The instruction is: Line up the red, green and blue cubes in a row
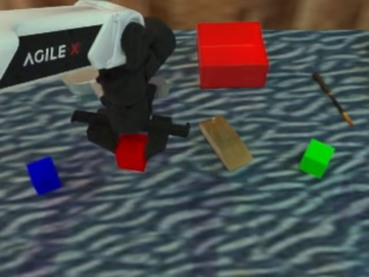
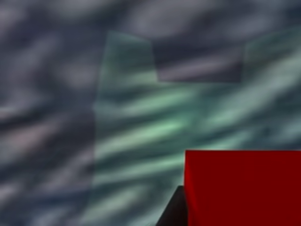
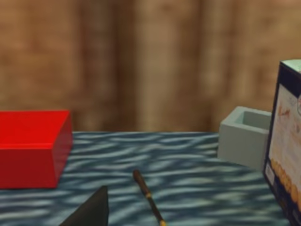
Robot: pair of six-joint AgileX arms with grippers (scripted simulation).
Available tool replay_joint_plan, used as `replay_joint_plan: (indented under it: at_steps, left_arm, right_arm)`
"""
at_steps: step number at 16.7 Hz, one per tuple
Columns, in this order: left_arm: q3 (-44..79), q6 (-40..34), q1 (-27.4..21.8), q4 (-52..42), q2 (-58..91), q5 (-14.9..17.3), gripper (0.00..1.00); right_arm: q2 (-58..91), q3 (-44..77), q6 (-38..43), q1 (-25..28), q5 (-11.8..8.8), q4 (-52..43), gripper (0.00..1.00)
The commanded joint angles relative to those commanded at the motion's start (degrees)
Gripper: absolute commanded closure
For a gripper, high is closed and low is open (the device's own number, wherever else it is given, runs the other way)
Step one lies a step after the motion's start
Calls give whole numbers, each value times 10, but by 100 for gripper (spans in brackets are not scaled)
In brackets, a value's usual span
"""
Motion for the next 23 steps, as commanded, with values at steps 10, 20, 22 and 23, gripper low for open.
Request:
replay_joint_plan:
  at_steps: [10,20,22,23]
  left_arm:
    - [-62,-187,-64,11,-61,-7,100]
    - [-143,-184,-62,149,-7,-6,100]
    - [-148,-184,-62,156,-3,-6,100]
    - [-148,-184,-62,156,-3,-6,100]
  right_arm:
    - [0,0,0,0,0,0,0]
    - [0,0,0,0,0,0,0]
    - [0,0,0,0,0,0,0]
    - [0,0,0,0,0,0,0]
